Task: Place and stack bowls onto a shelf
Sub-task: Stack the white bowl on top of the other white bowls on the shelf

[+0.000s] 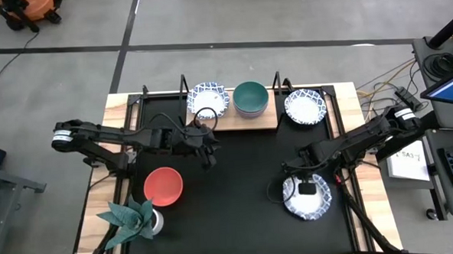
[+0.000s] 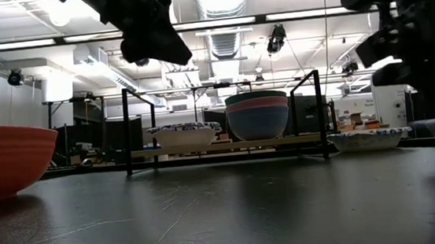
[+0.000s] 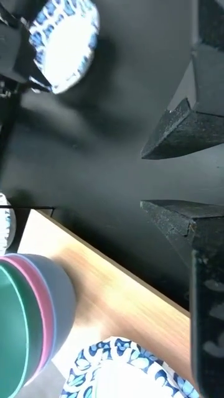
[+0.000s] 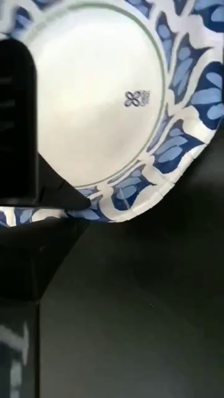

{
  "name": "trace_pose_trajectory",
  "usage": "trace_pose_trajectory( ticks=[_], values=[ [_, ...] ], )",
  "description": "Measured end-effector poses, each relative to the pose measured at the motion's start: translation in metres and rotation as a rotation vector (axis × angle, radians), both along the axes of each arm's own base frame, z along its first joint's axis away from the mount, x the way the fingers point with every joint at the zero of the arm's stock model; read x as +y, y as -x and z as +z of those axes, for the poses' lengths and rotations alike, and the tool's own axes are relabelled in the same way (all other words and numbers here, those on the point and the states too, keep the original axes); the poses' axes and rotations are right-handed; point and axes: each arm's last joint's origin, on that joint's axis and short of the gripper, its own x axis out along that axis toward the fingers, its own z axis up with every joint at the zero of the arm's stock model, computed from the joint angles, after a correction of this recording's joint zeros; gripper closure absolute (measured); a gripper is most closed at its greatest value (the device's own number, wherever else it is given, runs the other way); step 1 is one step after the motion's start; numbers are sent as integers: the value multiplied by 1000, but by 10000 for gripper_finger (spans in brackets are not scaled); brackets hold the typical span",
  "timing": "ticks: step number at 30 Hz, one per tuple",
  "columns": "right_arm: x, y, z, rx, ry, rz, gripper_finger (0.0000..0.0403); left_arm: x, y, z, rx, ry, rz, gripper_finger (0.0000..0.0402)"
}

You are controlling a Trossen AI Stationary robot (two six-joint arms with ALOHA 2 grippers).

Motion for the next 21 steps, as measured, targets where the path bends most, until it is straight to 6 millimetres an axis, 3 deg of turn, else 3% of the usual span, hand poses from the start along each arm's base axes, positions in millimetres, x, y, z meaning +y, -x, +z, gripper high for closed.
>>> trace_pose_trajectory(
  ticks=[9, 15, 21],
  values=[
    [-11, -26, 19, -283, 287, -179, 390, -3, -19, 4, -158, 25, -64, 295],
    [-11, -42, 25, -479, 345, -228, 390, -5, -45, -18, -205, 55, -117, 254],
    [-12, -45, 27, -529, 402, -244, 391, -7, -70, -45, -240, 94, -143, 216]
  ],
)
